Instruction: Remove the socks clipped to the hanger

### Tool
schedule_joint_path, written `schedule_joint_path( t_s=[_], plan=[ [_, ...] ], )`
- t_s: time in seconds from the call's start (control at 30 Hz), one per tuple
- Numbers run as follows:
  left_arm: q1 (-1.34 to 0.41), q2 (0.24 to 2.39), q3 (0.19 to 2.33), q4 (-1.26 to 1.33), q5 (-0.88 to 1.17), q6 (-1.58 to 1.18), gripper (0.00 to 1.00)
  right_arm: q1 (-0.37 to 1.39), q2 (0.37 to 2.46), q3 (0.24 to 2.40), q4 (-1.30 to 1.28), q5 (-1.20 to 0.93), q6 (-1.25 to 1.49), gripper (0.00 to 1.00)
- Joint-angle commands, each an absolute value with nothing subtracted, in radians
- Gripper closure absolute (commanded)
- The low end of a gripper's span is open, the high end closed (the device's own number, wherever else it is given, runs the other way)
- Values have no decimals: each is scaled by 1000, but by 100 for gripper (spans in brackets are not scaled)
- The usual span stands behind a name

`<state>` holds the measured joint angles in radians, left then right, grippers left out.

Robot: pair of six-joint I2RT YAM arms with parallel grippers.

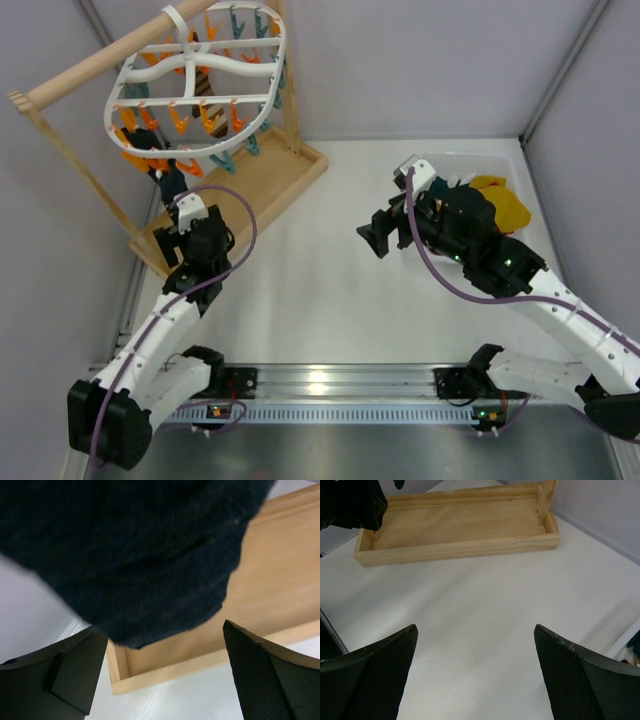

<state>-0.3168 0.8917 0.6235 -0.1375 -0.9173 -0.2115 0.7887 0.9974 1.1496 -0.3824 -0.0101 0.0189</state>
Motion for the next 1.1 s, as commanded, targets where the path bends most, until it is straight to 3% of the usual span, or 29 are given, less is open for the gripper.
schedule_joint_path(
  t_s=[0.0,0.2,0.27,0.33,0.37,0.4,0.47,0.53,0.9,1.07],
  plan=[
    [-250,940,696,-9,-845,-176,1,778,976,1147,-341,-48,9,6],
    [-201,1080,816,-9,-824,-170,2,781,951,1123,-307,-67,18,4],
    [-201,1111,830,-11,-802,-189,12,781,956,1129,-313,-72,18,3],
    [-201,1114,828,-11,-772,-218,33,781,959,1131,-314,-71,18,3],
    [-201,1108,824,-8,-767,-230,64,781,959,1131,-310,-69,18,3],
    [-201,1100,819,-11,-765,-244,75,781,959,1131,-307,-68,23,3],
    [-201,1092,805,-9,-762,-264,92,781,959,1127,-301,-72,28,3],
    [-201,1091,799,-11,-764,-265,100,781,956,1123,-298,-74,35,3],
    [-258,911,674,-9,-603,-321,100,784,927,1095,-270,-101,72,3],
    [-440,838,640,-38,-768,-301,100,785,917,1083,-261,-123,92,3]
  ],
)
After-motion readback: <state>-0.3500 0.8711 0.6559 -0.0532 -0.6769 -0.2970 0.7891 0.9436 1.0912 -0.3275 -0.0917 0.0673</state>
